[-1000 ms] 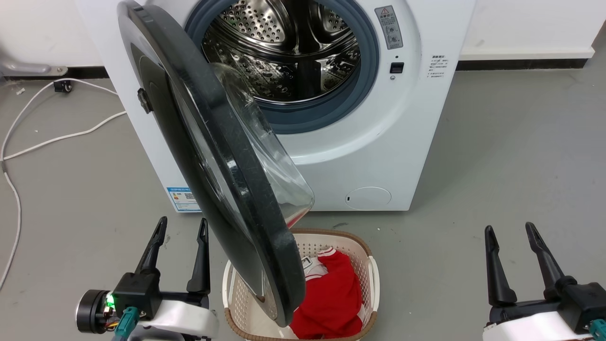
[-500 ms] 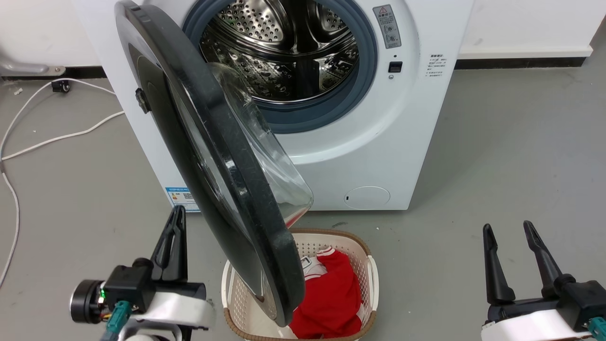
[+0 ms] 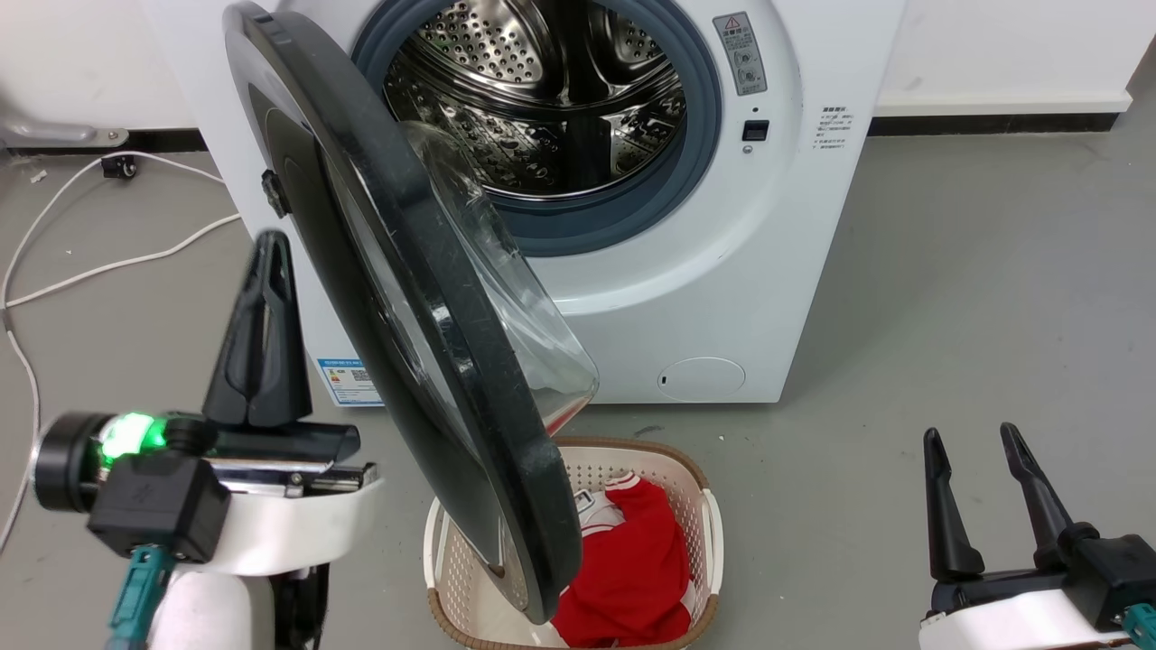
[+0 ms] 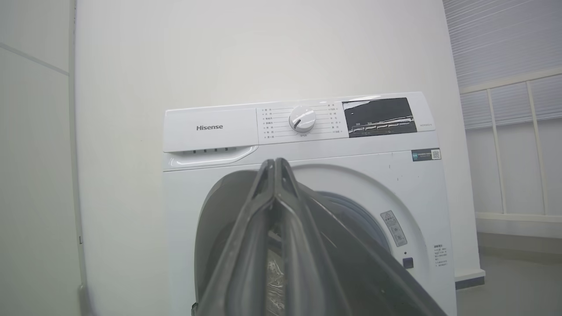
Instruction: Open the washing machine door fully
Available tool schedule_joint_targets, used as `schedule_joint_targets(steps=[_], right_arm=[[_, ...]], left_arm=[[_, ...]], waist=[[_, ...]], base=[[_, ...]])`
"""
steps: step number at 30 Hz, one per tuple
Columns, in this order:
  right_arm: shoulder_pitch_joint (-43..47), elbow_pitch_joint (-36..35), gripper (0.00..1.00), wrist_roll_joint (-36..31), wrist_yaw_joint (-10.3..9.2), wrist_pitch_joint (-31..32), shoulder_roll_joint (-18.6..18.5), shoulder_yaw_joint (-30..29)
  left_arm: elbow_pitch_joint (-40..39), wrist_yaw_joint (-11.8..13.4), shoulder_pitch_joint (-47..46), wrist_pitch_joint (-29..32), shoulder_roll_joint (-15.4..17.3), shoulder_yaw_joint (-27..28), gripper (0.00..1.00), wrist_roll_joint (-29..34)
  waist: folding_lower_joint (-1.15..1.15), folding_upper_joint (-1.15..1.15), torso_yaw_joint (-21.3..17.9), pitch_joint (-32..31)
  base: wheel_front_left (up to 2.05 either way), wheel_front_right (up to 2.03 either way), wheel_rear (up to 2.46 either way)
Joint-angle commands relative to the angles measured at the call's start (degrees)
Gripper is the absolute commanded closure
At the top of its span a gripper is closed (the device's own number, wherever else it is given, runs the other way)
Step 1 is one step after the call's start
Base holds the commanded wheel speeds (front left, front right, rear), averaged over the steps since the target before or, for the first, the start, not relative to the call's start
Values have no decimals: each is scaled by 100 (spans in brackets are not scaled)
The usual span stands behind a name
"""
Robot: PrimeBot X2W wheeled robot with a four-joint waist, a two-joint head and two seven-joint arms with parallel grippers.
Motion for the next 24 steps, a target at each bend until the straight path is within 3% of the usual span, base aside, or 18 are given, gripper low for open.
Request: schedule_joint_targets(steps=[1, 12, 24], right_arm=[[-80, 7, 0, 7, -4, -17, 20, 0], [-8, 26, 0, 34, -4, -16, 20, -16], [73, 92, 0, 66, -4, -16, 19, 43]], left_arm=[[-142, 24, -98, -7, 36, -7, 100, 46], [-1293, -79, -319, -6, 33, -574, 100, 107], [-1150, -245, 415, 529, 10, -2019, 100, -494]], waist=[[0, 0, -9, -3], [0, 0, -74, -41], [0, 0, -74, -93]], base=[[0, 0, 0], [0, 0, 0], [0, 0, 0]])
